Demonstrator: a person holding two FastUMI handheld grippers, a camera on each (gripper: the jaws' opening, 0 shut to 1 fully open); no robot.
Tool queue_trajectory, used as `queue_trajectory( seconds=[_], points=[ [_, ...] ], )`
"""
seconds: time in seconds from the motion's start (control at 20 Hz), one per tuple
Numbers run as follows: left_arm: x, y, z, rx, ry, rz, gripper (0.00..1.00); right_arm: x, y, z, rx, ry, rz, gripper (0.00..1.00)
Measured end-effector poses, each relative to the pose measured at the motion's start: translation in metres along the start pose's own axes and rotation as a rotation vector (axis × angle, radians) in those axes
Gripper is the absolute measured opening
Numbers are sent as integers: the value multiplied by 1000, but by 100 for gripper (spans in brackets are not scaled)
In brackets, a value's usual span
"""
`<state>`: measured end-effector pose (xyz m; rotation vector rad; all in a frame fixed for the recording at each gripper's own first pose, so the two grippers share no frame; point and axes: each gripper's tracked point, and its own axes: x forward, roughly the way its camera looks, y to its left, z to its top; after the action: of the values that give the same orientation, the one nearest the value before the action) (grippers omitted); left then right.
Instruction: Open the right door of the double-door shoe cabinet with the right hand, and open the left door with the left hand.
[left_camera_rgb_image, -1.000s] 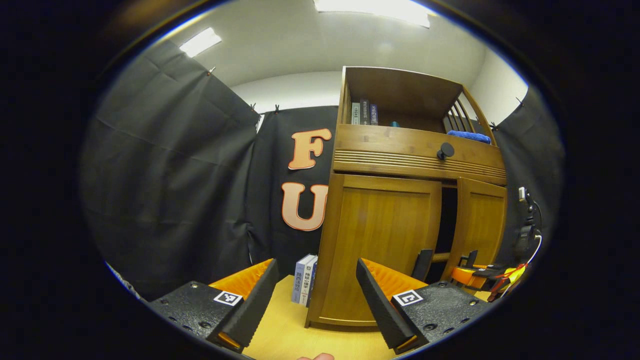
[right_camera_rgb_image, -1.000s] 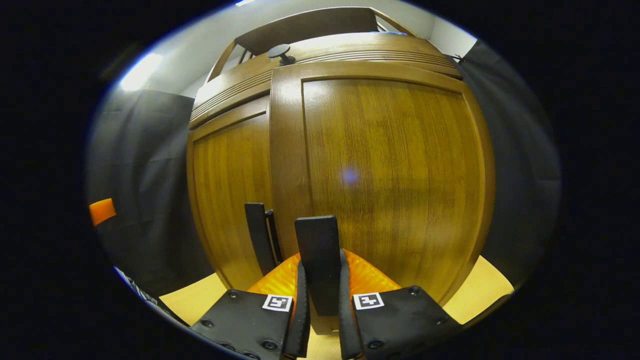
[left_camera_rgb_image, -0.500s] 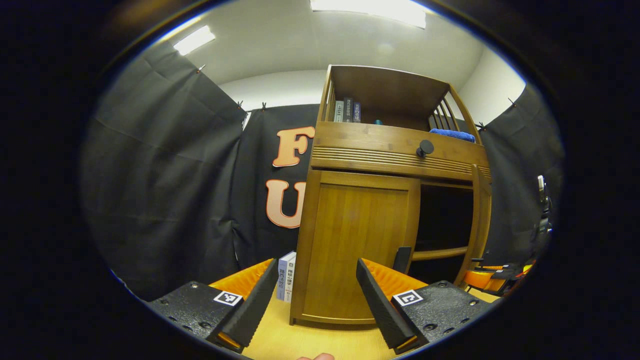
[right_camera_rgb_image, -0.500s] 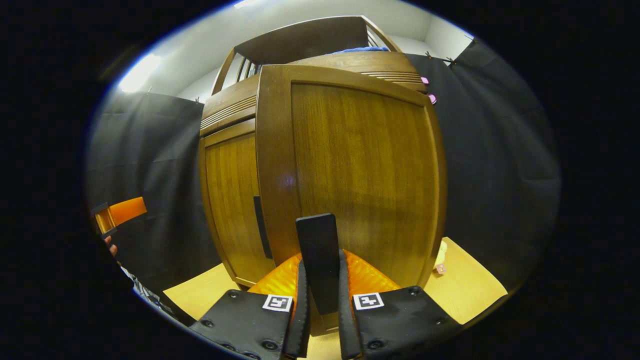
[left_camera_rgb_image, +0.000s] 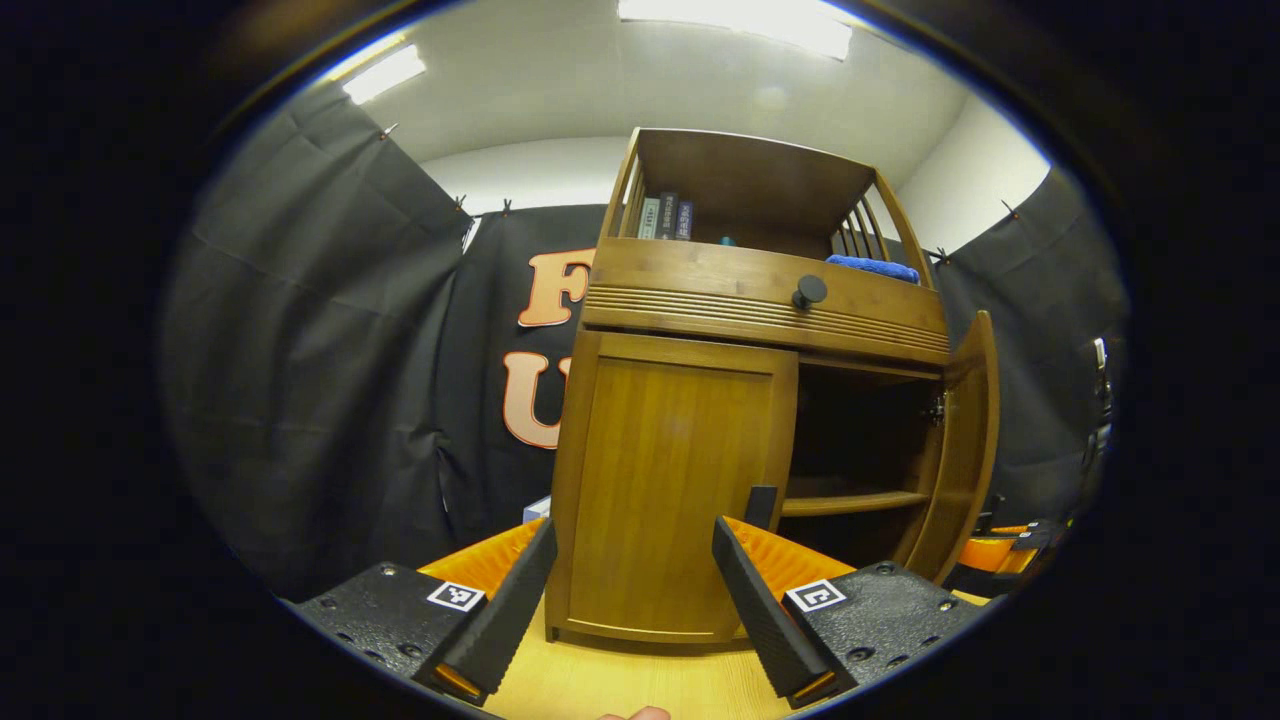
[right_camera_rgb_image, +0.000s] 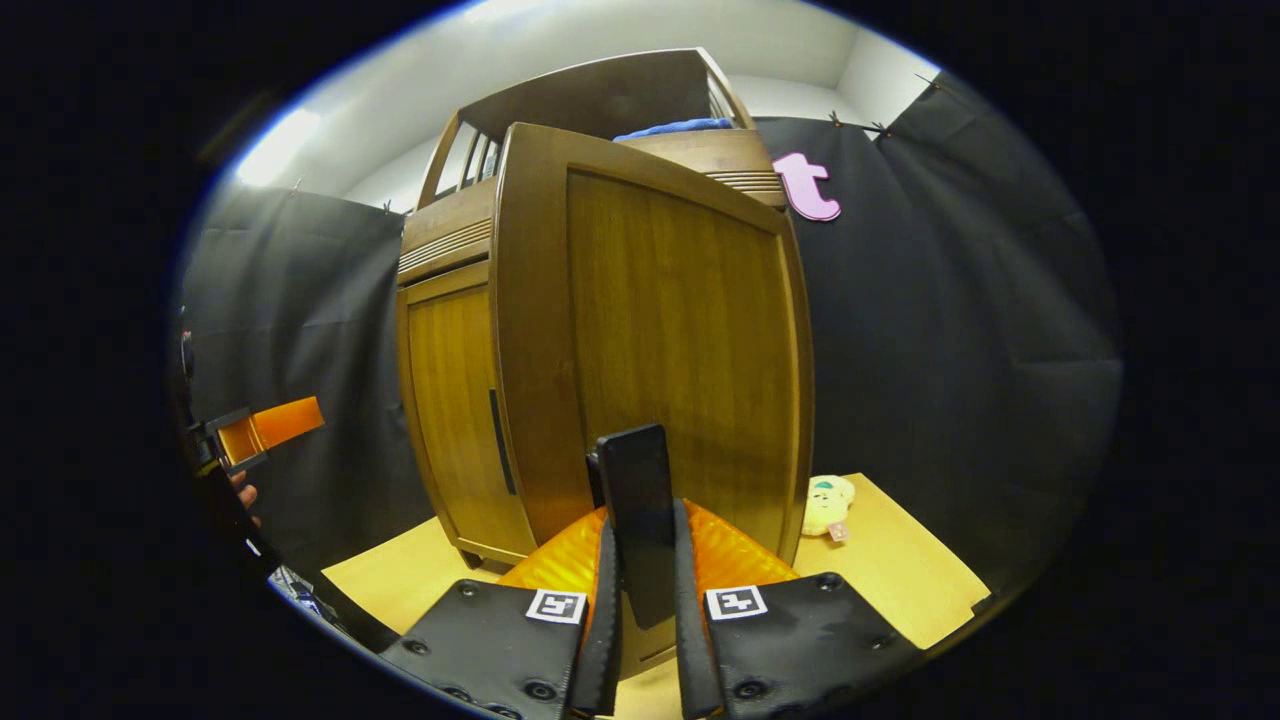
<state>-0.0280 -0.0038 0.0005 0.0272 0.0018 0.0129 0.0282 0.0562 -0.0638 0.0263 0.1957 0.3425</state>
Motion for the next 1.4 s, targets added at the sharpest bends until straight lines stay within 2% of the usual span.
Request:
queue_trajectory(
  seconds=[0.05,0.1,0.15,0.2,0.25,0.3,0.35,0.4,0.45,0.55,0.65,0.7,0.75,0.85,0.9,0.95,1.0,1.1,1.15,1.2,1.25,1.3,1.4],
  points=[
    [1,-6,1,3,-3,-11,92,-5,-6,1,-5,-3,-10,30],
    [2,-12,1,0,-8,-20,92,-9,-11,1,-8,-6,-20,35],
    [3,-19,0,-7,-11,-33,94,-13,-16,1,-6,-9,-30,35],
    [5,-25,-1,-15,-10,-44,92,-17,-21,0,-3,-10,-40,34],
    [6,-31,-4,-21,-4,-53,95,-20,-26,0,0,-10,-51,30],
    [7,-36,-5,-25,1,-62,92,-23,-31,0,0,-11,-63,34],
    [8,-40,-5,-30,2,-70,92,-25,-36,0,-5,-11,-77,25],
    [8,-45,-5,-34,-1,-81,92,-28,-42,2,-15,-11,-94,30],
    [8,-49,-4,-36,-5,-93,92,-30,-48,2,-27,-11,-111,30],
    [13,-55,-2,-35,-5,-106,92,-33,-63,3,-41,-10,-158,30],
    [12,-59,-5,-32,-7,-111,92,-35,-77,3,-34,-7,-196,24],
    [13,-60,-4,-36,-10,-113,92,-36,-85,4,-31,-9,-226,29],
    [13,-62,-5,-40,-11,-114,95,-38,-95,5,-34,-14,-247,22],
    [15,-64,-5,-47,-16,-114,92,-39,-103,5,-31,-8,-241,21],
    [16,-65,-5,-47,-18,-114,95,-41,-107,5,-30,-7,-238,8],
    [17,-65,-5,-46,-22,-112,95,-42,-111,5,-33,-6,-232,21],
    [19,-65,-4,-44,-26,-111,92,-43,-114,6,-35,-5,-226,21],
    [20,-64,-2,-42,-37,-104,94,-43,-120,6,-34,-4,-209,21],
    [23,-64,-1,-46,-43,-104,91,-44,-124,7,-37,-3,-198,21],
    [24,-63,-1,-49,-47,-103,94,-44,-125,7,-41,-3,-188,21],
    [25,-62,-2,-49,-48,-101,91,-45,-129,7,-43,-1,-177,21],
    [26,-61,-2,-48,-48,-98,94,-44,-132,8,-45,2,-163,21],
    [26,-58,-3,-47,-50,-93,94,-46,-141,8,-40,2,-128,21]
  ],
)
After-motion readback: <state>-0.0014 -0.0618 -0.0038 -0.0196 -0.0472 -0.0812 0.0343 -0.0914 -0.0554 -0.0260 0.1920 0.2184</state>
